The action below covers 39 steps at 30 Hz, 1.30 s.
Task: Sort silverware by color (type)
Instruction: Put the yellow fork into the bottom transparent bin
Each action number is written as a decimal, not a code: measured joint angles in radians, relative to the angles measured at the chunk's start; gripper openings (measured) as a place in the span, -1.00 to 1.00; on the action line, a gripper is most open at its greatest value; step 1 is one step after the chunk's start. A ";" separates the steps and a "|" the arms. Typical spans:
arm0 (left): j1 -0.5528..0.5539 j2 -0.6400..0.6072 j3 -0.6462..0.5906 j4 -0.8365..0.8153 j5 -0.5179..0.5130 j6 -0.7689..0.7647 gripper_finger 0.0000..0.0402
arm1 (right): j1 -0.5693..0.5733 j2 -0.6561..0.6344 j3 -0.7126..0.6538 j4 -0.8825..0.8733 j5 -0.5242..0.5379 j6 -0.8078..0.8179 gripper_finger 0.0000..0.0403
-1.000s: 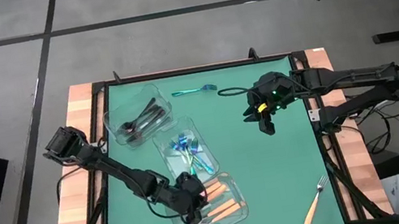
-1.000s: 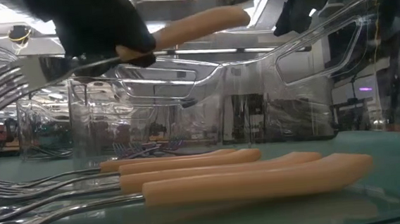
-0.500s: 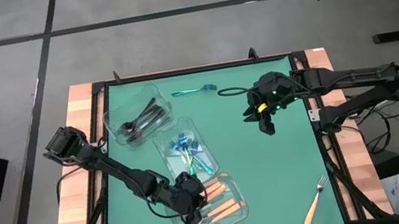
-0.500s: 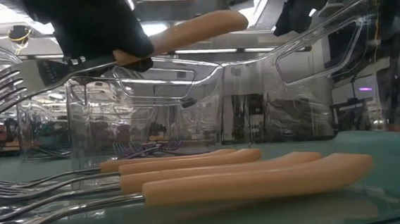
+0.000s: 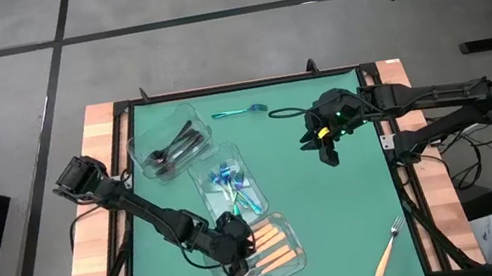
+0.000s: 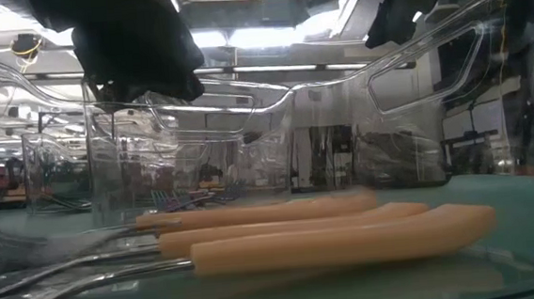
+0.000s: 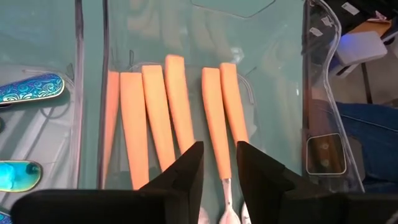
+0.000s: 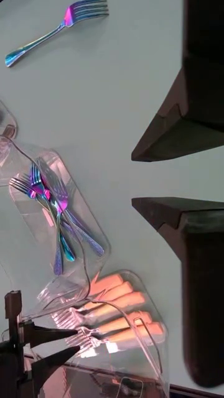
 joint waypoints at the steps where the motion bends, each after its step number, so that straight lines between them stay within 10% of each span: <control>1: 0.000 0.000 0.000 0.000 0.000 0.000 -0.55 | 0.000 0.000 0.000 0.000 0.000 0.000 -0.53; 10: 0.000 0.000 0.000 0.010 0.000 0.000 -0.60 | 0.040 0.000 0.000 0.000 0.001 0.080 -0.53; 18: -0.001 0.000 0.000 0.043 0.000 0.000 -0.64 | 0.292 0.000 0.000 -0.026 0.058 0.302 -0.53; 39: -0.001 0.000 0.000 0.041 0.002 0.003 -0.67 | 1.040 0.090 0.001 -0.226 0.445 1.567 -0.53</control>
